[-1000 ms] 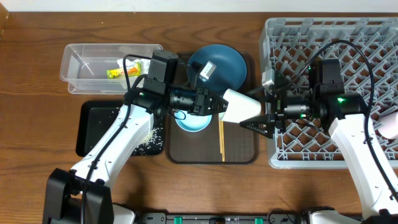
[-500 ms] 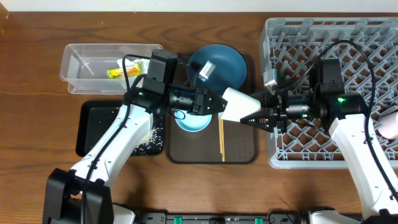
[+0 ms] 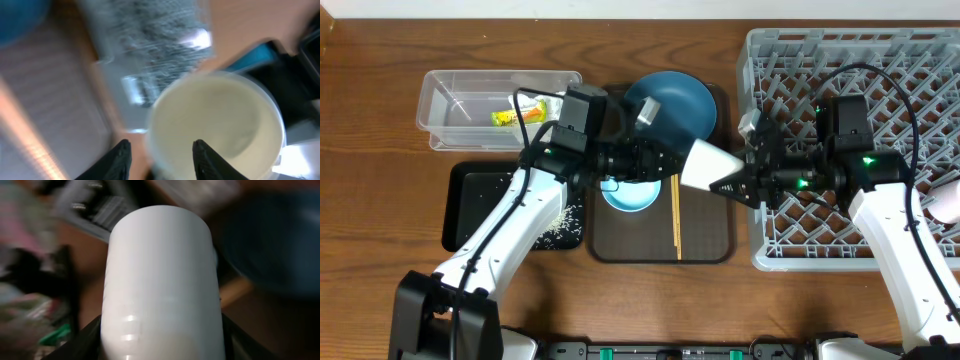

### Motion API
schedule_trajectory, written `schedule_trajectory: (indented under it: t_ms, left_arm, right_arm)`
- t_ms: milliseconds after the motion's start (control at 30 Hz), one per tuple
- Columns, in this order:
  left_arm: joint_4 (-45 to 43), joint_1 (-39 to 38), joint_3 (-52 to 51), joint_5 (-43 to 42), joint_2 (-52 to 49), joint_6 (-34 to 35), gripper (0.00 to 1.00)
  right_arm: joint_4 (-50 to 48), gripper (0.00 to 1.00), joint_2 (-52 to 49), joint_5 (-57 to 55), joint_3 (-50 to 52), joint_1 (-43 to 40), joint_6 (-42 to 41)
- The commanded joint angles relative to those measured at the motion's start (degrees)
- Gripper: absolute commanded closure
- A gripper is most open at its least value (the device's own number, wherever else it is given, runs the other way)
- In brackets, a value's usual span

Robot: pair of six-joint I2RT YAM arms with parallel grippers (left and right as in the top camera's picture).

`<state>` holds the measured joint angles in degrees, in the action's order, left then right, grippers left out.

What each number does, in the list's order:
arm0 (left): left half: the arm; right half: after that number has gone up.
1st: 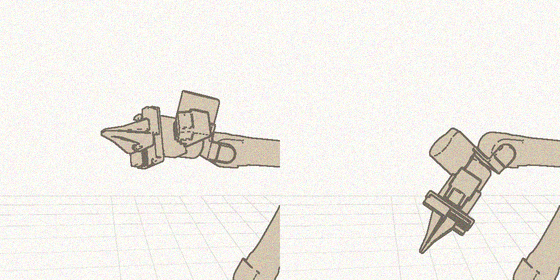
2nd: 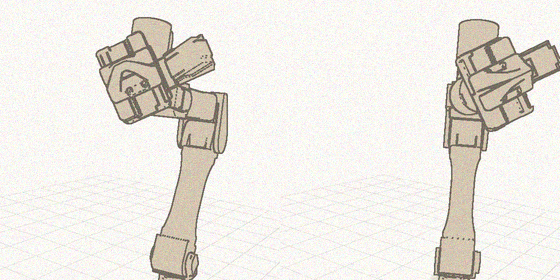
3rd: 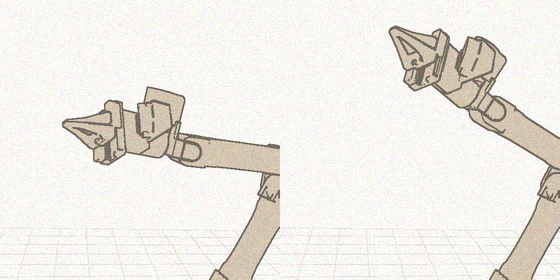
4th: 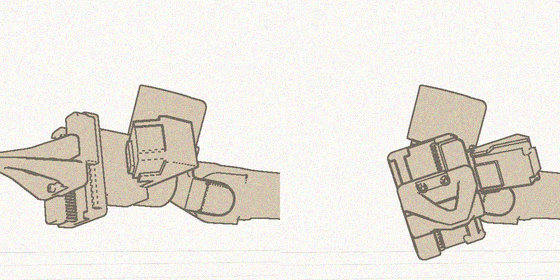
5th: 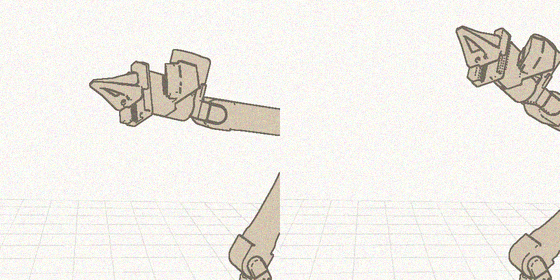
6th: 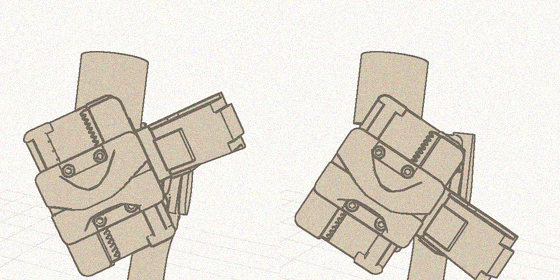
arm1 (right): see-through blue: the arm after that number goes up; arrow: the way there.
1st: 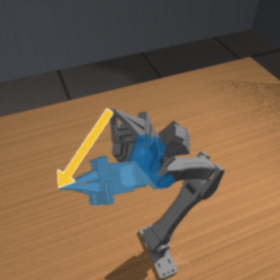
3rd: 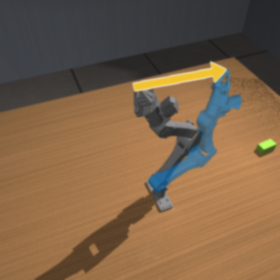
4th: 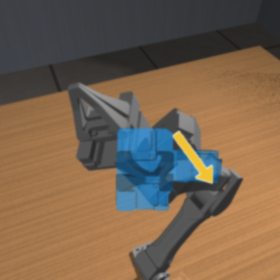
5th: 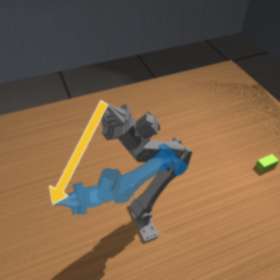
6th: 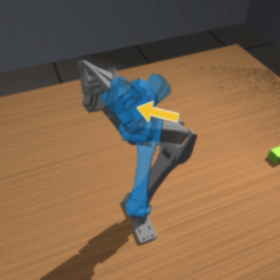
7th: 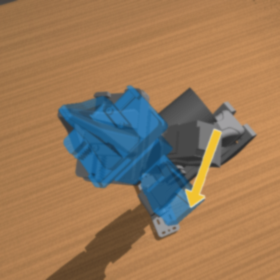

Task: Sort waste into correct bins and load items into the dishwasher rack
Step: 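Carry the white cup right and set it in the rack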

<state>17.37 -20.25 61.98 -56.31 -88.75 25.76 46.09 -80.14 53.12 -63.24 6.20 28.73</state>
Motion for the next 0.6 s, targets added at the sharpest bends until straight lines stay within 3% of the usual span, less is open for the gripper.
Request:
schedule_trajectory:
  t_ms: [0,267,567]
  left_arm:
    - [4.57,0.17,0.31,22.32,-0.26,-3.67,0.54]
    - [16.5,2.08,0.31,41.9,4.92,-9.57,0.5]
    - [18.62,2.34,0.31,46.56,9.25,-9.64,0.5]
  right_arm:
    - [0.7,0.61,0.07,-18.16,-1.2,-0.59,-12.02]
    - [12.41,0.62,0.04,-40.44,-12.74,-6.95,-23.58]
    - [21.94,0.69,-2.54,-47.17,-20.94,-22.36,-31.69]
